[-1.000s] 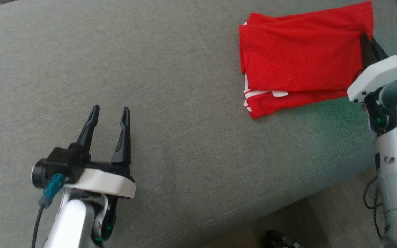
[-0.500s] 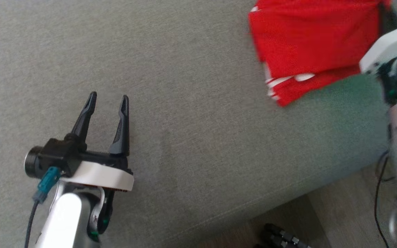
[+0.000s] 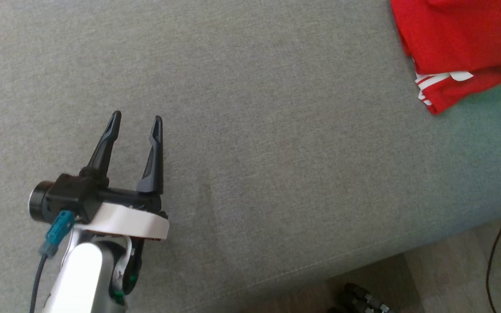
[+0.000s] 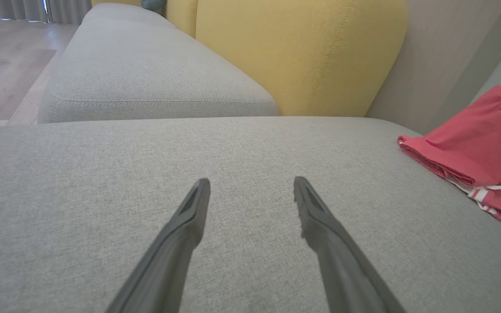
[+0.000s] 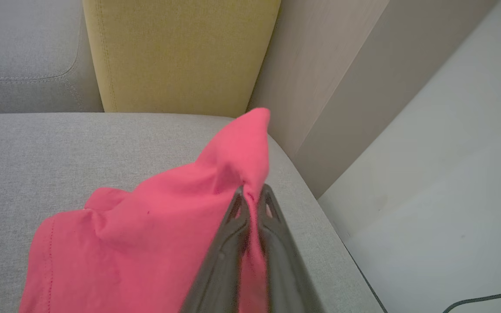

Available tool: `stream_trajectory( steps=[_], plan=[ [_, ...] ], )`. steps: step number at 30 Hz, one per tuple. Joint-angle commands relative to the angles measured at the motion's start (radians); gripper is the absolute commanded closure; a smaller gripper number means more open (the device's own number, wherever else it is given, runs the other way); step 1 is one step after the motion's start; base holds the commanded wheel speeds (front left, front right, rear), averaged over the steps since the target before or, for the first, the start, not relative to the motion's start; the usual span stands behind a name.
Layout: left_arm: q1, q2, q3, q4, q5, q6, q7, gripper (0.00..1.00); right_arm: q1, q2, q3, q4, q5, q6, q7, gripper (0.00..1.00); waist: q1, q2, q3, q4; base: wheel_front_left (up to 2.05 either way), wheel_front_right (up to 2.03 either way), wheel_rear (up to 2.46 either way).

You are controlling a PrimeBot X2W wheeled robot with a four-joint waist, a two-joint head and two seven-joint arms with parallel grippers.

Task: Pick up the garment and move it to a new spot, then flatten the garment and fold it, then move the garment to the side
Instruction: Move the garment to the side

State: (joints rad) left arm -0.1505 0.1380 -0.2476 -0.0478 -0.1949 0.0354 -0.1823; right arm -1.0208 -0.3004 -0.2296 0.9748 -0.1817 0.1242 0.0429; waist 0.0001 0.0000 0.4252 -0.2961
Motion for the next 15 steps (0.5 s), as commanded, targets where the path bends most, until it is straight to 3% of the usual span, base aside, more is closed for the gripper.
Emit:
stream_trajectory(
  steps=[1,2,3,15],
  plan=[
    [-0.03,0.011,0.023,-0.036,-0.001,0.005,-0.009,0.0,-0.029,-0.018,-0.007,-0.028,-0.02,0.007,-0.014,0.52,-0.0001,0.0,0.001,0.005,0.0,0.0,0.0],
    [-0.03,0.01,0.022,-0.035,-0.002,0.005,-0.01,0.0,-0.028,-0.015,-0.018,-0.025,-0.031,0.007,-0.017,0.18,-0.0001,0.0,0.001,0.007,0.0,0.0,0.0],
    [-0.03,0.01,0.021,-0.034,-0.003,0.006,-0.011,0.0,-0.026,-0.011,-0.028,-0.022,-0.042,0.007,-0.02,0.0,-0.0001,0.0,0.0,0.009,0.0,0.0,0.0],
    [-0.029,0.003,0.011,-0.008,-0.017,0.009,-0.021,0.0,-0.021,0.048,-0.074,0.007,-0.101,0.007,-0.085,0.0,-0.0001,0.0,-0.036,0.024,0.0,0.0,0.0]
  ],
)
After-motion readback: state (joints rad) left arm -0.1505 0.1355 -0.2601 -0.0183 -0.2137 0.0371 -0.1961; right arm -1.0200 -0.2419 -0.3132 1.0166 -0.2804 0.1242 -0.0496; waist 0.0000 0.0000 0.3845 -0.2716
